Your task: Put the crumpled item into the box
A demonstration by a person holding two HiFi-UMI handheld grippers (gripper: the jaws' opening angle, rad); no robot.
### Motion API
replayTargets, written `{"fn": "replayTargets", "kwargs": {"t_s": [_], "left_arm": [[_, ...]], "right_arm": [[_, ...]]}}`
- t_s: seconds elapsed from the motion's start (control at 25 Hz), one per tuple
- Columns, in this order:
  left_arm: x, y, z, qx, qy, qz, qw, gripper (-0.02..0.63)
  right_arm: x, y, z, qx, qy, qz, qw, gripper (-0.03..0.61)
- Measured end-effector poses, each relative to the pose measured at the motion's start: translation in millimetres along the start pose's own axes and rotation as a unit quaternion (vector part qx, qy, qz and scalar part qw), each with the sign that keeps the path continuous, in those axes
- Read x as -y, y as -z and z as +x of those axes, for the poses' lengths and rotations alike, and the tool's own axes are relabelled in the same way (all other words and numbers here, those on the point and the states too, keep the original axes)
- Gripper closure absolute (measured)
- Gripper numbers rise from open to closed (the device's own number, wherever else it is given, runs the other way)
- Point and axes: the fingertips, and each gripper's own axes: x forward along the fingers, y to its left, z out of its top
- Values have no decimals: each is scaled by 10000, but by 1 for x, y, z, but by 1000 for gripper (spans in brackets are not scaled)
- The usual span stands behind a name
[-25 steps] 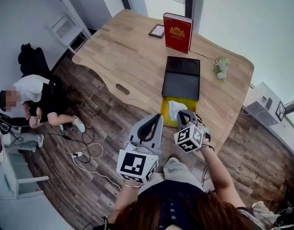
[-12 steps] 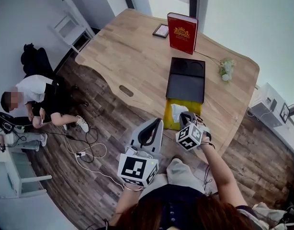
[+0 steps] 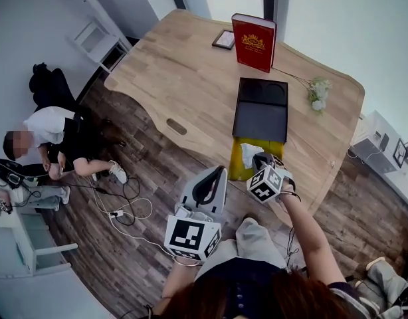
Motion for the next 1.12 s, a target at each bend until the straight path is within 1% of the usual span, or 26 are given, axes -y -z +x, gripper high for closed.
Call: {"fn": "replayTargets", "kwargs": {"t_s": [0.16, 0.52, 1.04, 1.12], "left_arm": [[-2, 3, 1, -62, -8, 0, 10000, 586], [-5, 8, -3, -119, -23, -53, 9999, 586], [-10, 7, -15, -141, -71, 5, 9999, 586], [-9, 7, -17, -134, -62, 17, 9999, 586]], "right_arm": [[0, 6, 9, -134, -75, 5, 9999, 551], [-2, 11, 15, -281, -175, 214, 9992, 549], [4, 13, 13, -323, -54, 386, 9987, 548], [5, 12, 11, -308, -17, 409, 9987, 517]]}}
